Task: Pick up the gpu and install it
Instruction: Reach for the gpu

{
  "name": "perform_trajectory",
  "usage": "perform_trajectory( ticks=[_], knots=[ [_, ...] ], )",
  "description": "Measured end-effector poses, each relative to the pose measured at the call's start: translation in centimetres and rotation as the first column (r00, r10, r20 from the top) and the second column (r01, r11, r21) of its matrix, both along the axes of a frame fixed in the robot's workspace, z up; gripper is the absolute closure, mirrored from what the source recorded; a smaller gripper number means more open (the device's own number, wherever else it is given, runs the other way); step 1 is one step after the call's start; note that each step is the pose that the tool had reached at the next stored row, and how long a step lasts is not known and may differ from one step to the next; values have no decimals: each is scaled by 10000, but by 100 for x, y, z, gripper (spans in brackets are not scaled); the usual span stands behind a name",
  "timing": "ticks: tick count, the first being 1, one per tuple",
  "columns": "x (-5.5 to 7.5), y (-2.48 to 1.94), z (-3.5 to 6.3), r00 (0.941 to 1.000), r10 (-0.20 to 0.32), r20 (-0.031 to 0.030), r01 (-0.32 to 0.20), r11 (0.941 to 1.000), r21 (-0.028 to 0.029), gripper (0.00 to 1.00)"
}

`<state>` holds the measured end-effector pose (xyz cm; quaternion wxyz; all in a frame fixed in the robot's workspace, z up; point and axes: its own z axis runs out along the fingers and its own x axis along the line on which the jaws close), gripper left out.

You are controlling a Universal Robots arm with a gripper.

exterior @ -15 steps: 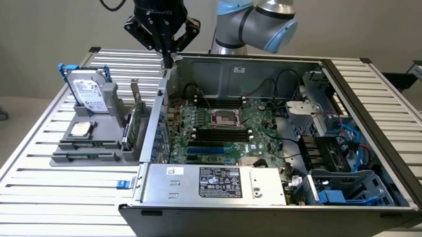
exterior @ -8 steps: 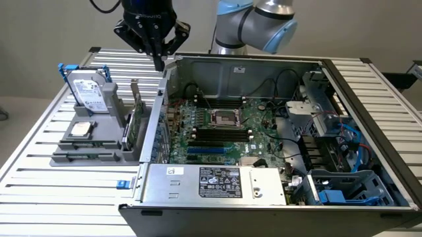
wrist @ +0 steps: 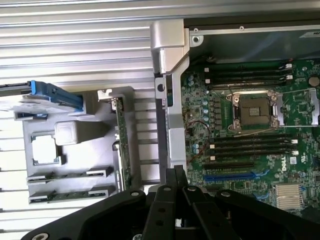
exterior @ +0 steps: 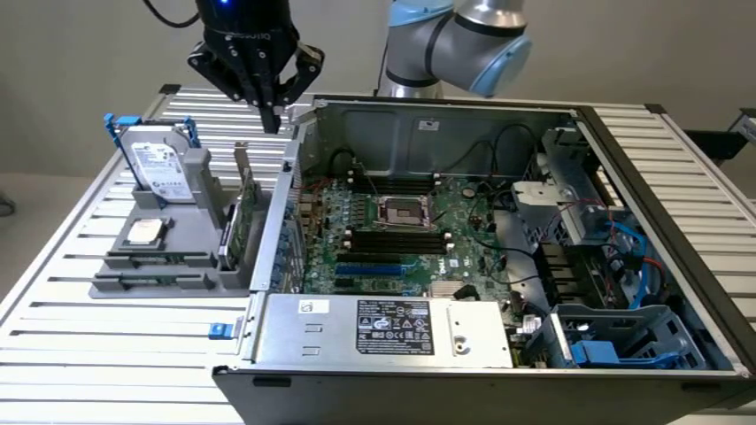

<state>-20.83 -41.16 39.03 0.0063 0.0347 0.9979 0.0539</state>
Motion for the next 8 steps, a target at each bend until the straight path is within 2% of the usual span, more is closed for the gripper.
perform_trajectory(
  ticks=[5,8],
  knots=[
    [-120,-6,-69,10000,36,-1,-36,10000,-2,89],
    [-150,-10,-106,9999,117,-6,-117,9999,-2,89]
  ],
)
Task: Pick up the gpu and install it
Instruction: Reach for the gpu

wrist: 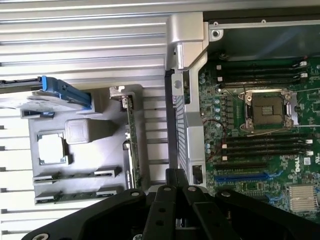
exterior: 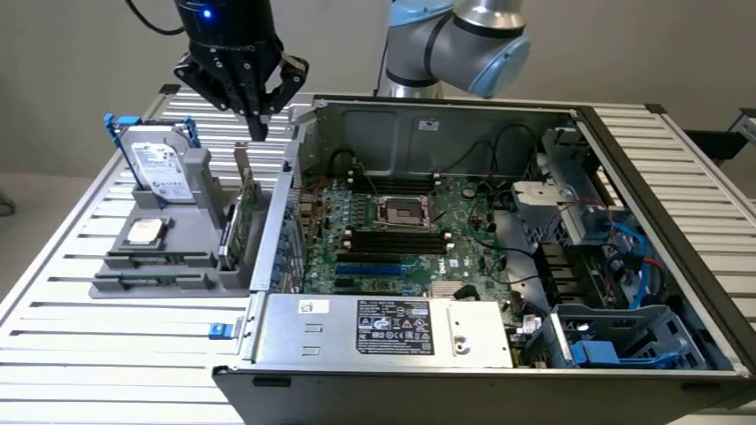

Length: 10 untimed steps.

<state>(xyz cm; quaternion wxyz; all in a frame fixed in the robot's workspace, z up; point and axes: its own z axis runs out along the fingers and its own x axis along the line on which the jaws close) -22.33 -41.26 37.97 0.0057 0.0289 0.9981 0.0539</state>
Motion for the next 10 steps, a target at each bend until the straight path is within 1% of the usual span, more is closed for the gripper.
perform_trajectory(
  ticks=[8,10],
  knots=[
    [-26,-8,-99,9990,441,-25,-441,9990,1,89],
    [-70,-10,-125,9989,473,-26,-473,9989,1,88]
  ],
)
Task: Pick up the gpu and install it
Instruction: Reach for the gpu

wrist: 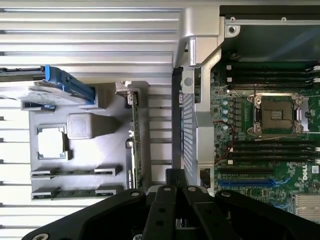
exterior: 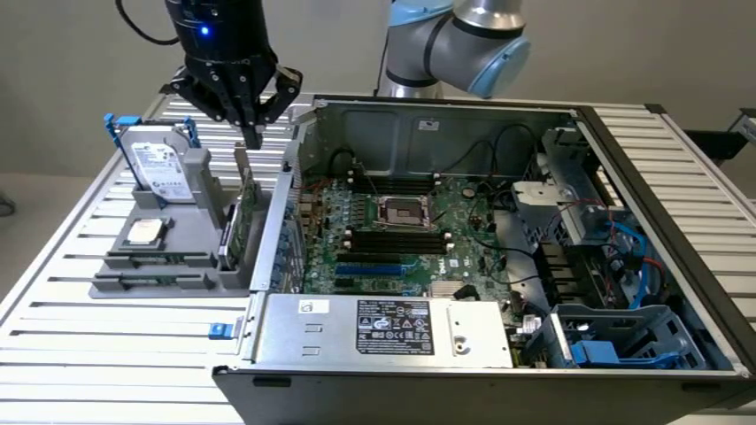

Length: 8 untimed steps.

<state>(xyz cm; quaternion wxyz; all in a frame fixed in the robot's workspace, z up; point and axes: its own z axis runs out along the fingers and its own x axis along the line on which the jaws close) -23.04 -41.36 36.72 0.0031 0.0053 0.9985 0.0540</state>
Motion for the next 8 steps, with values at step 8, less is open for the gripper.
perform_trajectory(
  ticks=[8],
  knots=[
    [-250,-3,-92,10000,25,0,-25,10000,-2,83]
  ],
)
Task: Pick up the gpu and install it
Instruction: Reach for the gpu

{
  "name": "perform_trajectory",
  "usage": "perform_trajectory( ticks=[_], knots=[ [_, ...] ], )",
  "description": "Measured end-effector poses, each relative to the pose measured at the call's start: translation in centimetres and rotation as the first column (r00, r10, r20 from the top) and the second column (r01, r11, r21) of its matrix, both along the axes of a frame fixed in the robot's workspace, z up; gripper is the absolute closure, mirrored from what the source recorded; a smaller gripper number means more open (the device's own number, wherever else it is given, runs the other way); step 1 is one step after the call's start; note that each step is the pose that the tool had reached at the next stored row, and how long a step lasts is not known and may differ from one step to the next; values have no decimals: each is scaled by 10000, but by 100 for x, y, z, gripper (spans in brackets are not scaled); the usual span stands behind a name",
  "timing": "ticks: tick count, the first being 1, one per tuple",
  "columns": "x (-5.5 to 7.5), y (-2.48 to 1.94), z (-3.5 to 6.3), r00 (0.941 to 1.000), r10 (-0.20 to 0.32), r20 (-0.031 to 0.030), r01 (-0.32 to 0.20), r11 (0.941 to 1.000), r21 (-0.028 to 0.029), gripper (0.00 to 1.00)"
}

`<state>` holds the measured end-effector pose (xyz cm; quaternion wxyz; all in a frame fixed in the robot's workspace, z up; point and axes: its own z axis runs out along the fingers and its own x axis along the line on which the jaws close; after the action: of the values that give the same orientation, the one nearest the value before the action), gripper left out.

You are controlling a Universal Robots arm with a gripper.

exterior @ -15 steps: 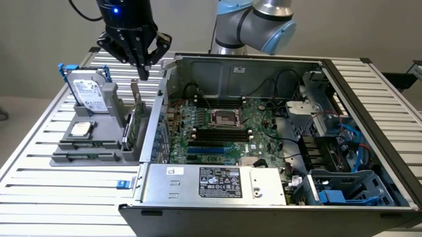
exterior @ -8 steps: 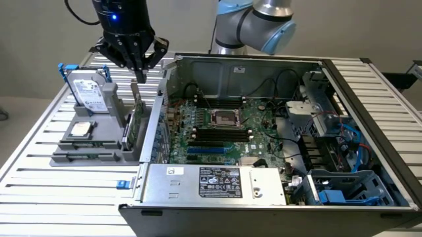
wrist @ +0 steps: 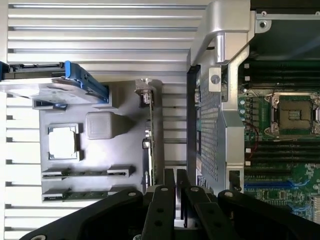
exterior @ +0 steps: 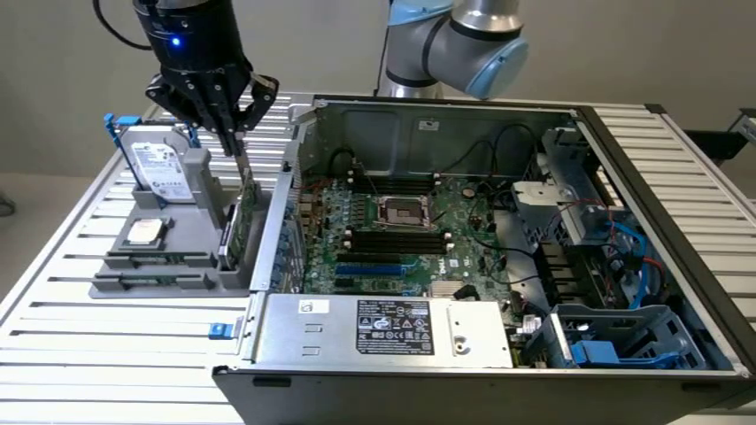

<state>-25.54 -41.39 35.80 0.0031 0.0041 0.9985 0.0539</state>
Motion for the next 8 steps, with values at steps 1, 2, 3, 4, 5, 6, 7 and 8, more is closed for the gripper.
perform_trajectory(
  ticks=[1,2,3,4,5,6,7,8],
  knots=[
    [-22,-1,-9,10000,6,1,-6,10000,0,83],
    [-43,-1,-17,10000,12,0,-12,10000,-2,81],
    [-65,-2,-26,10000,17,1,-17,10000,-2,81],
    [-87,-3,-34,10000,23,0,-23,10000,-3,75],
    [-107,-4,-42,10000,30,0,-30,10000,-5,69],
    [-125,-4,-50,10000,38,0,-38,10000,-6,64],
    [-146,-5,-59,10000,44,0,-44,10000,-6,64],
    [-170,-5,-70,10000,53,0,-53,10000,-6,58]
  ],
)
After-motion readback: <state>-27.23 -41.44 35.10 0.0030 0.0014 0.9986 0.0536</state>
